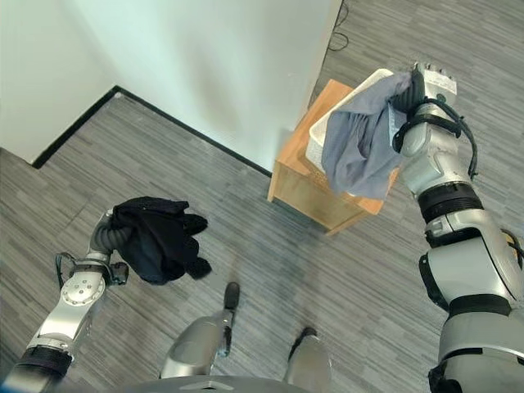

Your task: Pick up bed clothes into laundry basket.

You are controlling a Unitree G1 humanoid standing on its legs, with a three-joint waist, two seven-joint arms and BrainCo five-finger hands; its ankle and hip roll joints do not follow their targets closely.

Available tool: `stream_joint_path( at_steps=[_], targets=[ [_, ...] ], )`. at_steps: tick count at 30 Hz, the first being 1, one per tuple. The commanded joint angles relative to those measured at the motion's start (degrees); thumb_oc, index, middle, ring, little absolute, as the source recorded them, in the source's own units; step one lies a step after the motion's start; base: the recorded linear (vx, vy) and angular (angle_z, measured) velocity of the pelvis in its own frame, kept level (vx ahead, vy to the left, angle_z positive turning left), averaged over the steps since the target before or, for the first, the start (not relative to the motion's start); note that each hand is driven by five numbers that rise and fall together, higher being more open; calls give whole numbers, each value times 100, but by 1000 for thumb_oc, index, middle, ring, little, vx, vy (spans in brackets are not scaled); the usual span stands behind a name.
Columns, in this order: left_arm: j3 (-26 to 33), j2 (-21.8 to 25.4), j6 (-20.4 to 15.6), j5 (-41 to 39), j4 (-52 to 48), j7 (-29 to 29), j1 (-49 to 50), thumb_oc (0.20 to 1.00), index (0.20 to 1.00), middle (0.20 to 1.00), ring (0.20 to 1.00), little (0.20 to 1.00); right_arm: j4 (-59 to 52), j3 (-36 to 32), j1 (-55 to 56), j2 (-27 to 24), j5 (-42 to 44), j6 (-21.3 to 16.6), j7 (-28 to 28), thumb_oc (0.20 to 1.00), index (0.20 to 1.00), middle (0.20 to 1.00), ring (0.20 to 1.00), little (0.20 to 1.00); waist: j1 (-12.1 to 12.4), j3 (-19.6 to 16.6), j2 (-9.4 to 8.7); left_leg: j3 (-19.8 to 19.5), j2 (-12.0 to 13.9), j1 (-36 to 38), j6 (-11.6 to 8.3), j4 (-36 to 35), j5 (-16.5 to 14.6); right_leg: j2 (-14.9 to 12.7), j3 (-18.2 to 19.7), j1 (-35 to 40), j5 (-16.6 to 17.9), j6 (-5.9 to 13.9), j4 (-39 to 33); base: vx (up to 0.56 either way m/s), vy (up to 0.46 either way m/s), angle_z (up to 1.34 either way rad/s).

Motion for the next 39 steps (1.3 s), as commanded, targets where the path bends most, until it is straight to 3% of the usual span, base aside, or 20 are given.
stream_joint_path(
  at_steps=[1,2,5,8,9,10,12,13,14,15,17,18,20,22,23,25,31,39],
  targets=[
    [8,184,-493,-202,-242,57,-124,200,200,200,200,200,-177,158,-878,-521,156,-38,-397,200,200,200,200,200,-143,-123,-64,-143,344,499,-721,-255,-374,265,19,193,407,-86,-922,392,-222,16],
    [93,153,-500,-201,-130,79,-136,200,200,200,200,200,-263,106,-864,-586,142,-29,-396,200,200,200,200,200,-271,-123,-72,-216,384,698,-793,-255,-541,258,-111,-70,802,32,-1485,339,-181,19],
    [168,78,-508,-190,-69,78,-70,200,200,200,200,200,-333,87,-820,-652,27,-16,-371,200,200,200,200,200,-392,-151,-63,-321,548,1069,-892,-255,-766,265,-331,-246,1050,82,-1697,377,-218,26],
    [239,47,-498,-177,-106,38,39,200,200,200,200,200,-295,120,-833,-611,-34,-29,-306,200,200,200,200,200,-395,-200,-131,-324,601,1302,-918,-255,-888,194,-524,-64,1118,45,-1718,276,-190,40],
    [345,-80,-449,-190,-85,37,220,200,200,200,200,200,-357,57,-724,-533,-57,-57,-261,200,200,200,200,200,-438,-348,-164,-302,774,1548,-994,-233,-943,199,-547,92,1171,-28,-1617,343,-232,5],
    [353,-79,-445,-189,-96,35,241,200,200,200,200,200,-371,51,-706,-525,-63,-51,-258,200,200,200,200,200,-443,-349,-154,-301,791,1567,-1002,-237,-949,214,-553,110,1163,-31,-1615,361,-247,-5],
    [424,-137,-409,-239,-136,1,398,200,200,200,200,200,-463,38,-632,-427,-60,-73,-237,200,200,200,200,200,-430,-426,-138,-290,989,1506,-1076,236,-973,273,-650,352,1061,-130,-1620,243,-235,-11],
    [455,-177,-386,-260,-189,-25,471,200,200,200,200,200,-534,22,-592,-364,-27,-104,-248,200,200,200,200,200,-401,-427,-114,-338,1069,1358,-1100,740,-870,361,-703,544,994,-223,-1668,167,-197,-2],
    [457,-175,-385,-259,-191,-26,472,200,200,200,200,200,-535,20,-592,-363,-28,-104,-248,200,200,200,200,200,-410,-433,-120,-347,1064,1344,-1099,744,-867,355,-710,539,997,-223,-1669,201,-261,10],
    [493,-250,-360,-299,-276,-83,560,200,200,200,200,200,-675,29,-569,-364,15,-151,-224,200,200,200,200,200,-254,-313,-72,-549,1068,900,-1127,1777,-543,497,-761,886,794,-434,-1711,156,-254,10],
    [456,-357,-333,-365,-281,-102,510,200,200,200,200,200,-768,-46,-494,-387,122,-171,-241,200,200,200,200,200,-150,-155,-136,-652,912,303,-1072,2470,-191,480,-861,1111,665,-588,-1760,176,-327,6],
    [412,-473,-295,-471,-299,-134,510,200,200,200,200,200,-984,-130,-307,-384,153,-183,-204,200,200,200,200,200,-74,-79,-159,-553,727,-193,-998,2404,-385,477,-894,1255,536,-594,-1777,143,-198,4],
    [393,-508,-265,-465,-323,-158,574,200,200,200,200,200,-1163,-195,-118,-405,140,-195,-159,200,200,200,200,200,-10,-102,-145,-495,611,-238,-932,2009,-572,487,-865,1321,458,-548,-1777,217,-36,27],
    [383,-517,-251,-435,-363,-189,657,200,200,200,200,200,-1272,-236,0,-411,118,-231,-140,200,200,200,200,200,30,-146,-120,-511,552,-177,-931,1670,-499,514,-830,1364,414,-509,-1779,231,58,19],
    [363,-548,-247,-386,-348,-181,696,200,200,200,200,200,-1327,-377,192,-466,176,-294,-214,200,200,200,200,200,93,-194,29,-480,691,-429,-1042,904,21,586,-829,1528,264,-474,-1801,251,121,-6],
    [288,-558,-206,-380,-281,-249,816,200,200,200,200,200,-1434,-554,463,-506,152,-294,-154,200,200,200,200,200,36,-332,185,-324,795,-75,-1044,53,185,689,-873,1590,109,-465,-1750,234,104,-1],
    [220,-685,-162,-334,-111,-233,851,200,200,200,200,200,-1827,-929,941,-514,-29,-169,-267,200,200,200,200,200,-154,-528,184,-269,713,450,-1023,-255,156,596,-834,1750,133,-459,-1695,126,68,-24],
    [144,-733,-151,-314,-17,-128,780,200,200,200,200,200,-1815,-965,1170,21,64,-176,-282,200,200,200,200,200,-156,-503,132,-146,651,533,-965,-255,-13,393,-750,1688,284,-286,-1806,5,39,-1]
  ],
)
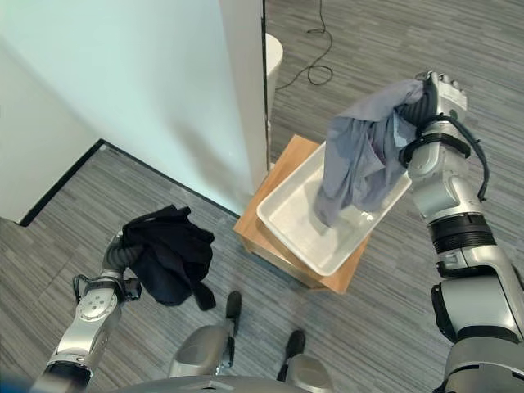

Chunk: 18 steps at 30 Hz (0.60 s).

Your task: Pick up bed clothes into laundry basket.

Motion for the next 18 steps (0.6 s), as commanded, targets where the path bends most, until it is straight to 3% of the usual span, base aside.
stream_joint_path(
  at_steps=[1,9,13,18],
  targets=[
    [-88,131,-296,-71,-171,95,226,200,200,200,200,200,-187,286,-316,82,-85,-196,-269,200,200,200,200,200,183,-469,-318,139,444,-24,-464,58,-494,-547,37,-470,350,338,-148,-26,21,-4],
    [-174,107,-279,-62,-162,65,216,200,200,200,200,200,-46,496,230,799,-246,-200,-52,200,200,200,200,200,222,-437,-382,102,435,-14,-453,58,-543,-613,-37,-439,375,386,-150,-1,-1,0],
    [-217,132,-265,-27,-109,37,203,200,200,200,200,200,632,696,570,1234,-397,-85,133,200,200,200,200,200,249,-487,-403,73,425,56,-443,58,-600,-647,-51,-379,402,402,-150,0,0,0],
    [-224,174,-267,-76,-126,27,225,200,200,200,200,200,1304,935,450,1435,-527,-21,216,200,200,200,200,200,280,-524,-387,108,418,118,-435,58,-633,-687,-40,-340,419,422,-150,0,0,0]
  ],
)
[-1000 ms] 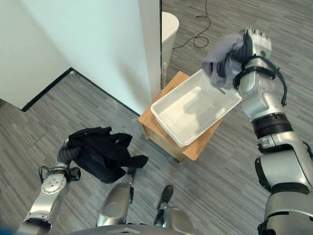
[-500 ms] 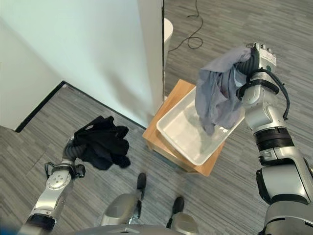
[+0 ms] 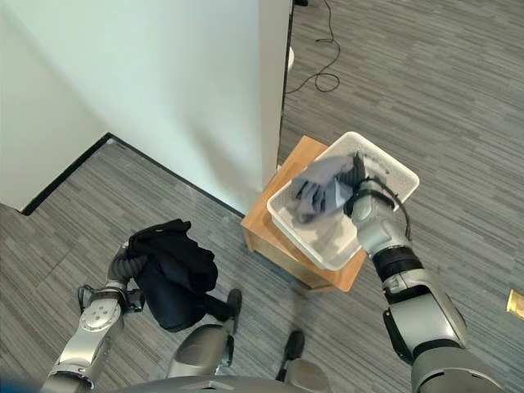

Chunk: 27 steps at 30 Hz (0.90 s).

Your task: Pick up bed clothes into laundry basket.

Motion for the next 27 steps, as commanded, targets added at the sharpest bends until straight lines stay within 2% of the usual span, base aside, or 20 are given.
stream_joint_path(
  at_steps=[1,2,3,4,9,11,13,14,18,19,23,24,26,27],
  targets=[
    [-65,233,-298,-87,-133,18,-105,200,200,200,200,200,408,392,-527,-151,-310,-60,-77,200,200,200,200,200,127,-357,-291,107,388,298,-406,63,-602,-743,-52,-280,266,432,62,0,0,0],
    [-70,235,-305,-89,-132,27,-116,200,200,200,200,200,548,423,-640,-132,-285,-58,-94,200,200,200,200,200,131,-357,-283,123,382,311,-408,63,-606,-752,-55,-282,273,439,62,0,0,0],
    [-77,241,-309,-97,-139,41,-121,200,200,200,200,200,663,435,-744,-128,-242,-49,-120,410,410,410,410,410,128,-363,-278,133,379,311,-409,63,-609,-766,-53,-290,285,444,62,0,0,0],
    [-91,243,-308,-68,-139,59,-114,200,200,200,200,200,688,448,-826,-127,-247,-58,-143,1000,1000,1000,1000,1000,127,-366,-272,145,376,315,-409,63,-615,-777,-56,-299,292,450,62,-2,29,-4],
    [-46,218,-311,81,-180,198,-200,200,200,200,200,200,438,326,-832,-266,-107,-116,-295,1000,1000,1000,1000,1000,90,-367,-230,172,372,309,-416,63,-626,-822,-82,-317,301,480,62,-4,16,-3],
    [131,191,-324,284,-362,295,-199,200,200,200,200,200,-419,-165,-434,-414,167,-236,-495,1000,1000,1000,1000,1000,-16,-404,-233,196,369,349,-407,63,-663,-838,-66,-294,299,491,62,7,3,-2],
    [114,202,-315,291,-375,296,-186,200,200,200,200,200,-485,-208,-368,-422,156,-211,-478,1000,1000,1000,1000,1000,1,-412,-240,194,367,356,-406,63,-665,-840,-68,-286,296,492,62,18,-10,-2],
    [400,229,-344,554,-632,411,-216,200,200,200,200,200,-1444,-1010,413,-484,700,-403,-629,1000,1000,1000,1000,1000,-153,-485,-257,201,369,415,-388,63,-719,-855,-30,-244,290,500,62,43,-33,-5],
    [613,349,-360,822,-1099,498,-237,200,200,200,200,200,-2138,-1948,1241,-481,1224,-593,-863,1000,1000,1000,1000,1000,-270,-571,-296,205,363,476,-373,63,-760,-863,-3,-217,283,514,62,22,-35,3],
    [793,459,-434,1049,-1494,530,-299,200,200,200,200,200,-2449,-2429,1827,-378,1429,-768,-932,1000,1000,1000,1000,1000,-414,-600,-290,228,372,509,-369,63,-788,-861,24,-209,274,516,62,9,-44,-8],
    [857,635,-540,1261,-2251,462,-301,200,200,200,200,200,-2436,-2847,2574,-166,1518,-851,-873,1000,1000,1000,1000,1000,-554,-676,-298,254,379,561,-357,63,-819,-860,71,-204,269,525,62,8,-18,-7],
    [819,695,-609,1315,-2749,366,-366,200,200,200,200,200,-2199,-2792,2996,-123,1350,-820,-677,1000,1000,1000,1000,1000,-692,-700,-291,303,384,615,-354,63,-842,-857,131,-211,289,538,62,4,-6,-10],
    [797,692,-627,1263,-2954,294,-383,200,200,200,200,200,-2078,-2772,3152,-118,1271,-806,-555,1000,1000,1000,1000,1000,-740,-715,-291,344,395,639,-353,63,-854,-853,171,-215,294,546,62,-3,-6,-21],
    [735,738,-675,1167,-3284,163,-534,200,200,200,200,200,-1498,-2633,3389,-141,1097,-735,-376,1000,1000,1000,1000,1000,-865,-717,-299,413,410,669,-347,63,-861,-844,238,-239,318,560,62,-2,-6,-35]
  ],
)
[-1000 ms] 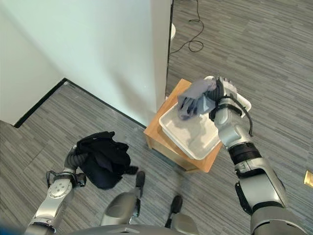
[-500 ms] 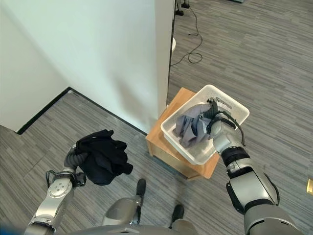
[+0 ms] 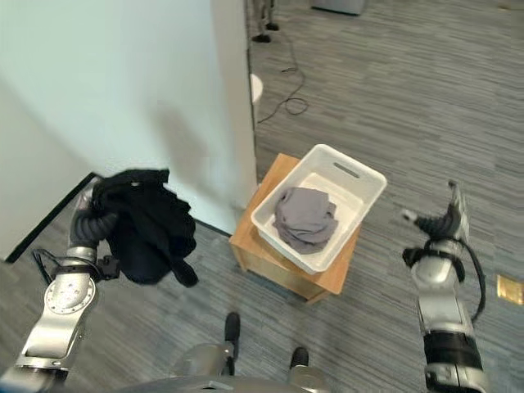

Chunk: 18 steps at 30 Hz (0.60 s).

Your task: Pick up bed clothes into laundry basket.

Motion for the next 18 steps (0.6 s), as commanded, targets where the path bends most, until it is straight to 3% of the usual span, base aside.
stream_joint_path(
  at_steps=[1,4,6,8,10,11,13,14,18],
  targets=[
    [37,168,-484,-1,-230,-129,-467,200,200,200,200,200,418,295,-418,-106,-292,-240,198,1000,1000,1000,1000,1000,-7,-219,-305,111,434,357,-342,93,-688,-749,-70,-382,338,481,44,-8,-12,-32],
    [-225,193,-544,-433,-543,-278,-1011,200,200,200,200,200,2293,541,-272,-199,-440,-54,373,1000,1000,1000,1000,1000,-204,-216,-304,185,449,388,-347,93,-684,-725,35,-398,366,486,44,5,-22,-17],
    [-282,218,-535,-393,-541,-233,-1192,200,200,200,200,200,2729,549,-280,-221,-400,-72,391,1000,1000,1000,1000,1000,-237,-196,-301,196,457,397,-352,93,-685,-717,50,-404,364,485,45,3,-20,-7],
    [-307,297,-520,-104,-585,-84,-1443,200,200,200,200,200,3386,489,-166,-225,-293,-34,433,1000,1000,1000,1000,1000,-329,-178,-296,216,464,402,-360,93,-689,-705,89,-427,373,494,44,2,-6,-4],
    [-277,482,-344,975,-321,475,-1994,200,200,200,200,200,4131,374,51,-162,-101,-62,458,1000,1000,1000,1000,1000,-499,-202,-275,304,500,448,-391,93,-719,-689,166,-451,360,515,44,31,-8,-5],
    [-311,481,-347,1004,-284,507,-2035,200,200,200,200,200,4147,367,42,-161,-93,-74,456,1000,1000,1000,1000,1000,-486,-193,-275,306,502,450,-393,93,-722,-687,167,-450,359,515,44,29,-11,-3],
    [-533,570,-130,1350,224,865,-2727,200,200,200,200,200,4447,409,134,-142,29,-71,470,1000,1000,1000,1000,1000,-650,-217,-238,373,525,474,-417,93,-707,-669,199,-469,371,524,44,15,-13,-11],
    [-1114,613,69,1429,1278,1140,-3709,200,200,200,200,200,4613,531,113,-175,137,-76,469,1000,1000,1000,1000,1000,-843,-205,-189,447,554,491,-442,93,-687,-650,251,-507,397,535,47,11,-11,-15],
    [-1866,660,260,1615,2605,1255,-4794,200,200,200,200,200,4909,695,20,-166,268,-61,455,1000,1000,1000,1000,1000,-1056,-189,-90,548,572,514,-469,93,-669,-632,285,-541,413,546,46,11,13,-22]
  ],
)
